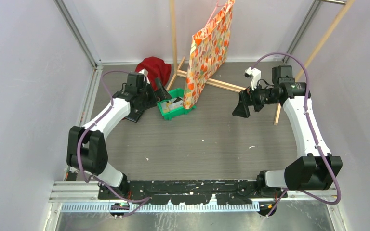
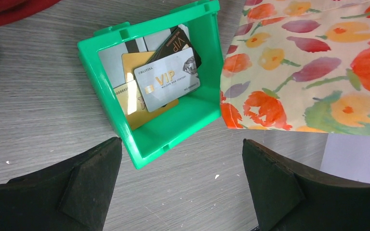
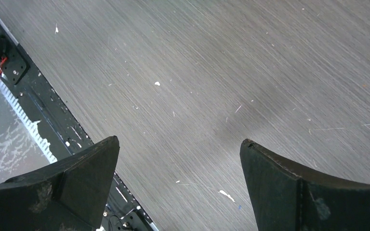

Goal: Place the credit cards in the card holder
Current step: Move the storage box to the center of the board.

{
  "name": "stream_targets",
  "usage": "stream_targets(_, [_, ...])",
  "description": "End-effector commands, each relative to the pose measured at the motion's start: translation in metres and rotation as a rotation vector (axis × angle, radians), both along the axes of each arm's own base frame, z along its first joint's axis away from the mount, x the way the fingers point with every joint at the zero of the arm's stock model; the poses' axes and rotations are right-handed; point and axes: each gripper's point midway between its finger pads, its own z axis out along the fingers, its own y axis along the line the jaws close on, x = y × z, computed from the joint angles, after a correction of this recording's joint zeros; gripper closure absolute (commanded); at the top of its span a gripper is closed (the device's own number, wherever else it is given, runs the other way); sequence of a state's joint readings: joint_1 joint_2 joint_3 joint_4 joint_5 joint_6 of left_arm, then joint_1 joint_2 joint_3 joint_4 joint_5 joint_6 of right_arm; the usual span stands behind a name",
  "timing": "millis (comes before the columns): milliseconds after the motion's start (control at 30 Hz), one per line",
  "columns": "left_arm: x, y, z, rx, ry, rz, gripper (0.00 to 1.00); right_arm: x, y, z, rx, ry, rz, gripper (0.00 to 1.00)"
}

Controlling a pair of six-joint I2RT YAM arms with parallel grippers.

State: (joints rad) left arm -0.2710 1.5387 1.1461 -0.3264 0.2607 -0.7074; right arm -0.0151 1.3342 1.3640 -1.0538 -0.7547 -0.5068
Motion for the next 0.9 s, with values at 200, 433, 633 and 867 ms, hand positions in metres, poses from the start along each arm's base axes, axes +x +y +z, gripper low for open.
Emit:
stream_targets(200, [0.017, -0.007, 0.007, -0.020, -0.027, 0.003, 0.04, -0.005, 0.003, 0.005, 0.017, -0.040, 0.010, 0.00])
stream_targets(433, [0.023, -0.008, 0.003, -0.021, -0.024, 0.013, 0.04, 0.003, 0.003, 0.003, 0.038, -0.009, -0.031, 0.00])
stream_targets(633, [0.038, -0.004, -0.005, 0.002, -0.008, 0.070, 0.10, 0.004, 0.002, 0.000, 0.040, 0.005, -0.048, 0.00])
stream_targets(867, [0.050, 0.012, -0.011, 0.181, 0.040, 0.174, 0.19, 0.004, 0.001, -0.005, 0.041, 0.014, -0.059, 0.00])
